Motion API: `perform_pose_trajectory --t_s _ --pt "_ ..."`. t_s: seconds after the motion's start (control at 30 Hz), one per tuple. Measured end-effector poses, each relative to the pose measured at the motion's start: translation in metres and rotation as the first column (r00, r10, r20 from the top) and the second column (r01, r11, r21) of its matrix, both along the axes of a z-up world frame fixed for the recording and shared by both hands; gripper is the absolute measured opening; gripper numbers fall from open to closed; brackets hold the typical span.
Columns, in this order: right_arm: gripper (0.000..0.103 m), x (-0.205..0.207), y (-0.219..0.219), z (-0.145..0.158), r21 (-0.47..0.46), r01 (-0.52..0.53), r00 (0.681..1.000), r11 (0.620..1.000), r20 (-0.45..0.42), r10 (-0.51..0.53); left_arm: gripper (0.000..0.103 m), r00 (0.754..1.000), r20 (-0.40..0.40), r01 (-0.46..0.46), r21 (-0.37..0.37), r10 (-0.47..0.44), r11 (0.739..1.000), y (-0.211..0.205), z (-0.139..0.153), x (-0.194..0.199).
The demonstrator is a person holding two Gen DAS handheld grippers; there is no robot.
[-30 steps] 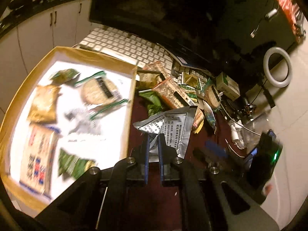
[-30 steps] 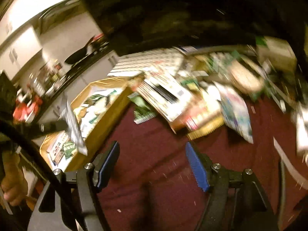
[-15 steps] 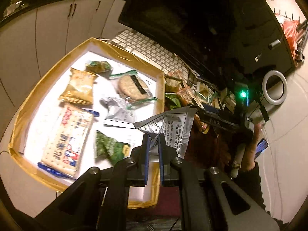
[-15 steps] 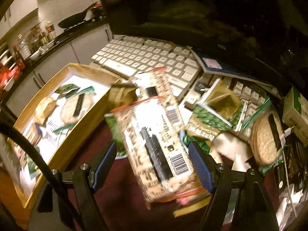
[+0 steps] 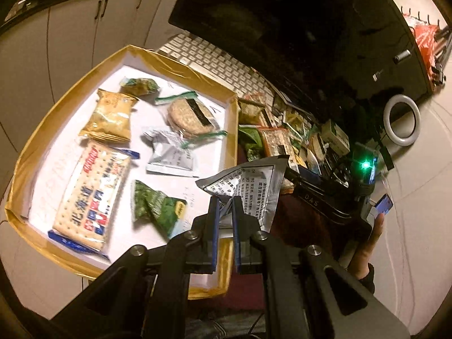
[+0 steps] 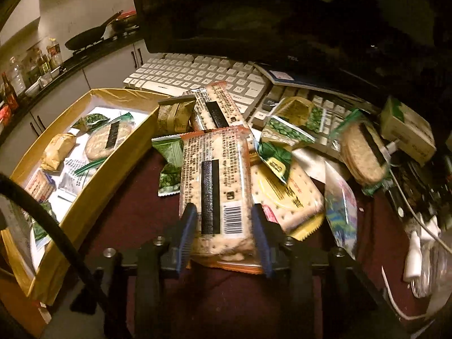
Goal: Organize snacks
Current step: 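Grasp a silver sachet with the left tool while the right tool grasps a long cracker pack, then place the silver sachet and long cracker pack into the tray, opening both tools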
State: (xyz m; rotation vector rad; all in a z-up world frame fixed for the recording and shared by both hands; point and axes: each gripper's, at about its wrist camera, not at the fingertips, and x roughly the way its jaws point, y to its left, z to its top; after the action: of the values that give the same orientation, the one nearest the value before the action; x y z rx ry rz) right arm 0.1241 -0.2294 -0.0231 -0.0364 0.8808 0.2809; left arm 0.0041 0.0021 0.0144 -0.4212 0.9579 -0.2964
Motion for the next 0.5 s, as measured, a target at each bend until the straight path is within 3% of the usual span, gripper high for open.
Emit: perform_pose_trajectory --t_s 0.1,0.23,0.3,0.37,0.5 --pt "0.041 -0.006 -0.005 -0.001 0.067 -0.007 1.000 0.998 -0.018 0.008 0.009 1.000 -0.006 0.024 0.009 -0.024 1.000 -0.010 0.001 -0.001" --pt "0.063 0.004 -0.002 -0.007 0.083 -0.012 0.999 0.996 -0.046 0.016 0.009 0.999 -0.009 0.052 0.023 -0.051 0.998 -0.024 0.004 0.000" --pt "0.063 0.007 0.007 -0.011 0.065 -0.019 0.998 0.998 -0.055 0.022 0.009 0.998 -0.006 0.059 0.031 -0.059 0.998 -0.029 0.006 0.000" --pt "0.056 0.008 0.013 -0.016 0.017 -0.005 0.998 1.000 -0.063 0.006 0.009 0.998 -0.006 0.062 0.034 -0.062 0.998 -0.031 0.007 0.000" --pt "0.056 -0.010 -0.001 -0.014 0.083 0.011 0.999 0.996 -0.037 -0.008 0.009 0.997 -0.013 0.070 0.047 -0.070 0.996 -0.037 0.006 0.002"
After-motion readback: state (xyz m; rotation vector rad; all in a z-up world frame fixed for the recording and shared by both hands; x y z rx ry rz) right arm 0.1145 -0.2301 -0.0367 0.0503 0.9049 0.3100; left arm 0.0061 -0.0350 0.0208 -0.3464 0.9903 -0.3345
